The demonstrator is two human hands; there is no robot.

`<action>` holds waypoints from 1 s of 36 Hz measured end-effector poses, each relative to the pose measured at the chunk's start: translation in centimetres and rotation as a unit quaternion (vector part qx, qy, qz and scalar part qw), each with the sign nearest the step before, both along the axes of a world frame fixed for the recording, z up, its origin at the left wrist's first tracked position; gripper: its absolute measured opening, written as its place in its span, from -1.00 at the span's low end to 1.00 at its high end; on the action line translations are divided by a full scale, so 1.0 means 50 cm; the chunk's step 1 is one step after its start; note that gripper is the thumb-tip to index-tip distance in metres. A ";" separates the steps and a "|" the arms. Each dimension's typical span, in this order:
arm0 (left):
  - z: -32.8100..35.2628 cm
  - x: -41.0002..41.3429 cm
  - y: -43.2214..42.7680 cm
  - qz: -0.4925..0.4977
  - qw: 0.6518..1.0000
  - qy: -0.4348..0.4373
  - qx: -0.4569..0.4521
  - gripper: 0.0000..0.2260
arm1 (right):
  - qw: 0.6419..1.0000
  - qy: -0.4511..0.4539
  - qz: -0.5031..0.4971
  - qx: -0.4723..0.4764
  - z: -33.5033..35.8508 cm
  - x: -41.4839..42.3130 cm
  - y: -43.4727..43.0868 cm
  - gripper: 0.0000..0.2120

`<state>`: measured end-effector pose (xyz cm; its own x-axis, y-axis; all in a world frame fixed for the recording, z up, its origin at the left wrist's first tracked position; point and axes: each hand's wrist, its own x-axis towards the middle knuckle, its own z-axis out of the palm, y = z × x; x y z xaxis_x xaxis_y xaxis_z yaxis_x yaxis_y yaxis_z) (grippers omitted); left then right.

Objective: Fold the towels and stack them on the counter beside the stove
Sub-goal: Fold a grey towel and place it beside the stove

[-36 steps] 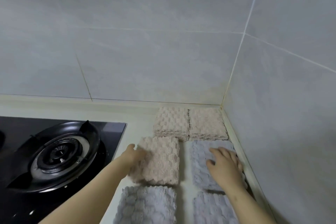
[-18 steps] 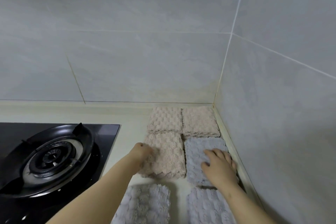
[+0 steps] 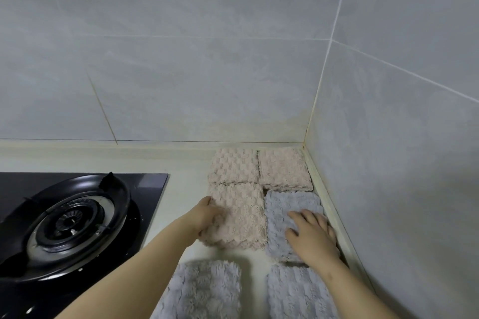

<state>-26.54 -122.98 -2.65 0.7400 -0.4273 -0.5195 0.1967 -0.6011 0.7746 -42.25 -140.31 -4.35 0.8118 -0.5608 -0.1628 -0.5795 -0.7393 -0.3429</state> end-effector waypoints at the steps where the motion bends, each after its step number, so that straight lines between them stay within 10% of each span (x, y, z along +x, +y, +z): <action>1: 0.003 -0.002 0.005 -0.002 1.000 0.001 0.006 -0.71 | 1.000 -0.005 0.000 0.003 0.002 -0.003 0.001 -0.57; 12: 0.027 -0.059 0.077 -0.003 0.997 -0.070 0.015 -0.50 | 0.996 -0.076 -0.040 0.008 0.016 -0.067 0.045 -0.60; 18: -0.001 -0.067 0.150 0.052 0.972 -0.153 0.169 -0.53 | 0.996 -0.076 -0.054 -0.006 0.015 -0.111 0.074 -0.64; 36: -0.017 -0.157 0.247 0.020 0.991 0.093 0.098 -0.59 | 0.998 -0.045 -0.050 -0.014 0.016 -0.161 0.137 -0.59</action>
<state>-34.38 -110.63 -3.49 0.6377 -0.2777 -0.7185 0.3513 -0.7253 0.5921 -50.29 -133.46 -3.53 0.7621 -0.6431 -0.0747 -0.6186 -0.6893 -0.3771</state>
